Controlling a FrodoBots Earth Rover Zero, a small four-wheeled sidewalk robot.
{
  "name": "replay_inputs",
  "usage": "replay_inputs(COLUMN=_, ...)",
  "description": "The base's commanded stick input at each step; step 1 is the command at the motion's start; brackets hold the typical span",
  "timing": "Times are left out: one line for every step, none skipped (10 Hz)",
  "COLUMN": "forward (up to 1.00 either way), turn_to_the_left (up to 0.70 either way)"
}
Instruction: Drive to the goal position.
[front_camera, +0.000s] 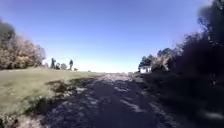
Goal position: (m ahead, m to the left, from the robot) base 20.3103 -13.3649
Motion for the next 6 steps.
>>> replay_inputs(forward=0.5, turn_to_the_left=0.25)
replay_inputs(forward=0.5, turn_to_the_left=0.27)
replay_inputs(forward=0.5, turn_to_the_left=0.0)
replay_inputs(forward=0.5, turn_to_the_left=0.0)
replay_inputs(forward=0.5, turn_to_the_left=0.0)
replay_inputs(forward=0.5, turn_to_the_left=0.0)
